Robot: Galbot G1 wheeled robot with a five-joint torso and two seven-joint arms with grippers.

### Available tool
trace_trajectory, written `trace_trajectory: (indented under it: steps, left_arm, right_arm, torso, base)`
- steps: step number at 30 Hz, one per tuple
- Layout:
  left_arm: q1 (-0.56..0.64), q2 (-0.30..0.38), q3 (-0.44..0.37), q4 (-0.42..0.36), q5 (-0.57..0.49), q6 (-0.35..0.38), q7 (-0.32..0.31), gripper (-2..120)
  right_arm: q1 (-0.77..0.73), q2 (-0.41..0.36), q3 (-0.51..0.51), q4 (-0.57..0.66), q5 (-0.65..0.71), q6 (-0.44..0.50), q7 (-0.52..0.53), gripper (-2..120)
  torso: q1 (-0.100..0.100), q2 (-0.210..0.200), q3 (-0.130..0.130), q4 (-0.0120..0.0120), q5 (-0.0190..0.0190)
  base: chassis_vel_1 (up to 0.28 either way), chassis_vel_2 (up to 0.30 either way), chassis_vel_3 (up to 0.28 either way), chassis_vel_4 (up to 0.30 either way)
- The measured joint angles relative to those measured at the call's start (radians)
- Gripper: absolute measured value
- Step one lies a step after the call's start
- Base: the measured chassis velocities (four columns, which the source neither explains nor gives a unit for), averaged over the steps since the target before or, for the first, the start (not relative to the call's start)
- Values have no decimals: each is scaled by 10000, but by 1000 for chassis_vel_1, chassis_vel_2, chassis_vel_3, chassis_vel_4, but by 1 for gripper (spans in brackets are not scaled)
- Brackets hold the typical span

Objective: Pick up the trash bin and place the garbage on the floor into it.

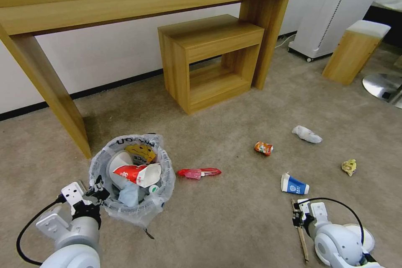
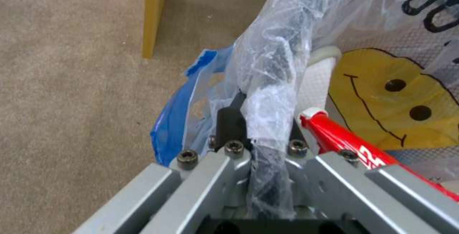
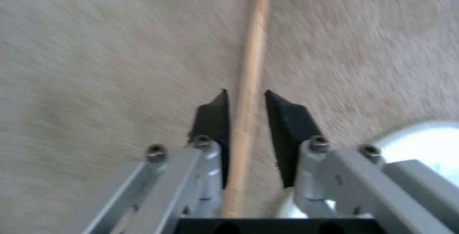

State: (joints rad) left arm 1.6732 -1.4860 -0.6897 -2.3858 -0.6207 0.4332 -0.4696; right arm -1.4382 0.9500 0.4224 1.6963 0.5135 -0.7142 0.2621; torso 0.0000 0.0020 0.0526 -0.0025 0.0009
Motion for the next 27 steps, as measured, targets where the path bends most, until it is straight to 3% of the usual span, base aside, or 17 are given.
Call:
trace_trajectory:
  steps: [8,10,15,19,24,27]
  left_arm:
    - [-52,6,16,83,-29,-11,0,1]
    - [-59,6,17,90,-31,-12,0,1]
    - [-130,-4,52,186,-35,-13,1,1]
    - [-180,3,35,219,-35,-13,1,1]
    - [-202,5,23,259,-35,-13,1,1]
    - [-213,1,5,278,-34,-13,1,1]
  right_arm:
    - [467,104,-81,-1570,-477,344,-269,59]
    - [491,109,-80,-1624,-485,371,-293,61]
    - [781,206,-127,-2060,-506,577,-422,82]
    - [916,262,-252,-2157,-489,666,-498,93]
    - [1037,317,-414,-2287,-518,687,-533,92]
    - [1197,381,-603,-2542,-666,743,-538,80]
  torso:
    - [0,1,0,0,-1]
    - [0,1,0,0,-1]
    - [0,1,0,0,-2]
    - [0,0,0,0,-2]
    - [0,0,0,0,-2]
    - [0,0,0,0,-1]
  base:
    - [0,0,0,0]
    - [0,0,0,0]
    - [0,0,0,0]
    - [0,0,0,0]
    - [0,0,0,0]
    - [0,0,0,0]
